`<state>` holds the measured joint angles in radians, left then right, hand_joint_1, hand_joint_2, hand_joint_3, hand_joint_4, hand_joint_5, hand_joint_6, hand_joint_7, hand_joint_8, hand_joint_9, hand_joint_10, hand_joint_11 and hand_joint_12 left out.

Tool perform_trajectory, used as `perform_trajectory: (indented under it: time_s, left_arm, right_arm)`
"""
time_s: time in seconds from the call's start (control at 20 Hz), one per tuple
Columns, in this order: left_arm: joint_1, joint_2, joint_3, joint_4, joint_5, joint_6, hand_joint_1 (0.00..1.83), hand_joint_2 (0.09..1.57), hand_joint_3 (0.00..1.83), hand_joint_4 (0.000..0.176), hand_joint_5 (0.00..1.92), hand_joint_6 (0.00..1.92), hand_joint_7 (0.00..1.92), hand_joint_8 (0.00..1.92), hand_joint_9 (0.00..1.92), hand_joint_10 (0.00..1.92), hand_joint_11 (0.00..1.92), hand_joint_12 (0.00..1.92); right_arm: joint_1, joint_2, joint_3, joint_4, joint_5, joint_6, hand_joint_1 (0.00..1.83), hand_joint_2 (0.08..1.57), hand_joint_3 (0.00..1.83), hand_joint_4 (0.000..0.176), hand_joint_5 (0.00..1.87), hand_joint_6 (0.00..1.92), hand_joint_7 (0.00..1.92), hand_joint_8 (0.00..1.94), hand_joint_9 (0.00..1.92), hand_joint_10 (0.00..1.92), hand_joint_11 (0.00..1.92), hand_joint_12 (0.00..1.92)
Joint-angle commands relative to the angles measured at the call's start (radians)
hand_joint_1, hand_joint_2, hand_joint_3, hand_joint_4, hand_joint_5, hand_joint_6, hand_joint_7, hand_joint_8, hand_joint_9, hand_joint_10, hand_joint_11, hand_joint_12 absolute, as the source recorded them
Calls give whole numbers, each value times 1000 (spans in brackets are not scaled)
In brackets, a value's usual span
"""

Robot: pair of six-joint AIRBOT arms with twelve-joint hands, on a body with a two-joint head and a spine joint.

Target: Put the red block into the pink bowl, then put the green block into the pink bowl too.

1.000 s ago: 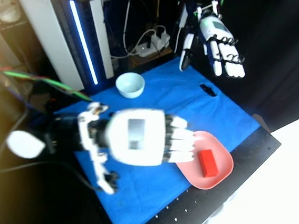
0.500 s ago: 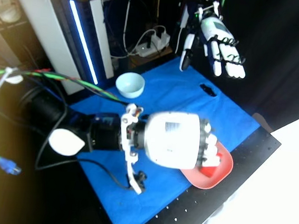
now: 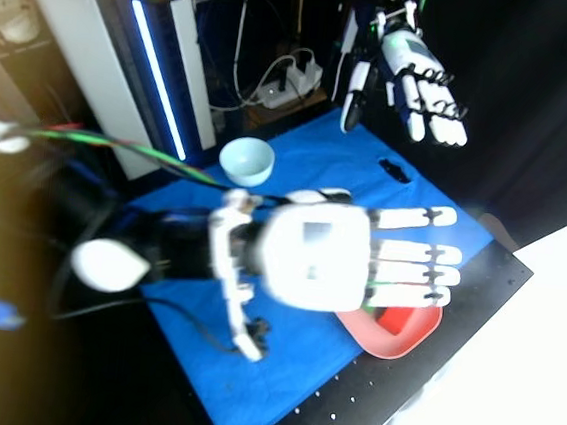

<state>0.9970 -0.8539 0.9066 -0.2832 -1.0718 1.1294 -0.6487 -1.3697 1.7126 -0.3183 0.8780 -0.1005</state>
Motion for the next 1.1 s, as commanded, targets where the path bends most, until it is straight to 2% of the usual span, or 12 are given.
perform_trajectory:
  time_s: [0.0, 0.1, 0.2, 0.4, 0.5, 0.6, 0.65, 0.7, 0.85, 0.9, 0.95, 1.05]
  left_arm:
    - [-4, 10, -7, 14, -138, -5, 898, 908, 4, 112, 62, 0, 0, 0, 0, 0, 0, 0]
    - [9, 21, -20, 12, -160, -5, 881, 915, 7, 126, 49, 0, 0, 0, 0, 0, 0, 0]
    - [19, 28, -31, 11, -177, -7, 872, 910, 4, 127, 35, 1, 0, 0, 0, 0, 0, 0]
    - [57, 30, -51, 11, -237, -29, 810, 896, 0, 139, 15, 2, 0, 0, 0, 0, 0, 0]
    - [84, 33, -57, 8, -271, -52, 812, 876, 0, 136, 26, 6, 0, 0, 0, 0, 0, 0]
    - [118, 35, -65, -3, -313, -72, 794, 860, 0, 172, 28, 5, 0, 0, 0, 0, 0, 0]
    - [134, 37, -71, -8, -334, -80, 768, 867, 0, 175, 24, 3, 0, 0, 0, 0, 0, 0]
    - [151, 42, -78, -13, -355, -91, 750, 863, 0, 171, 20, 1, 0, 0, 0, 0, 0, 0]
    - [171, 57, -88, -14, -389, -100, 692, 836, 0, 0, 12, 2, 0, 0, 0, 0, 15, 7]
    - [174, 61, -90, -14, -401, -101, 678, 859, 0, 0, 2, 0, 0, 0, 0, 0, 28, 13]
    - [177, 63, -92, -14, -413, -106, 798, 865, 0, 157, 15, 5, 0, 0, 0, 0, 0, 0]
    - [180, 64, -92, -17, -424, -111, 792, 855, 0, 172, 25, 8, 0, 0, 0, 0, 0, 0]
  right_arm:
    - [-17, 15, -22, 63, 152, 9, 822, 847, 2, 166, 254, 1, 200, 2, 112, 2, 0, 180]
    - [-91, 61, -77, 131, 246, 9, 824, 845, 0, 140, 265, 0, 216, 1, 162, 2, 0, 457]
    - [-194, 104, -136, 214, 342, 9, 806, 855, 4, 89, 260, 3, 178, 4, 118, 3, 0, 388]
    - [-414, 187, -263, 406, 545, 9, 810, 813, 0, 108, 298, 0, 264, 1, 230, 2, 0, 604]
    - [-476, 211, -303, 452, 599, 8, 884, 836, 5, 104, 256, 4, 178, 12, 77, 20, 0, 121]
    - [-531, 237, -343, 492, 649, 8, 875, 873, 18, 94, 238, 2, 164, 8, 58, 17, 46, 86]
    - [-553, 249, -361, 507, 671, 8, 866, 890, 9, 73, 242, 1, 166, 3, 103, 11, 104, 114]
    - [-572, 265, -382, 522, 695, 8, 879, 883, 3, 77, 254, 5, 168, 2, 101, 4, 91, 109]
    - [-602, 297, -421, 531, 726, -11, 887, 879, 0, 83, 219, 0, 148, 0, 93, 0, 91, 112]
    - [-605, 301, -427, 531, 732, -16, 904, 872, 0, 83, 214, 0, 150, 2, 96, 1, 89, 112]
    - [-606, 303, -429, 531, 735, -16, 894, 863, 0, 86, 220, 3, 156, 4, 100, 3, 86, 113]
    - [-606, 304, -430, 532, 736, -16, 885, 859, 0, 84, 218, 2, 151, 2, 99, 2, 93, 117]
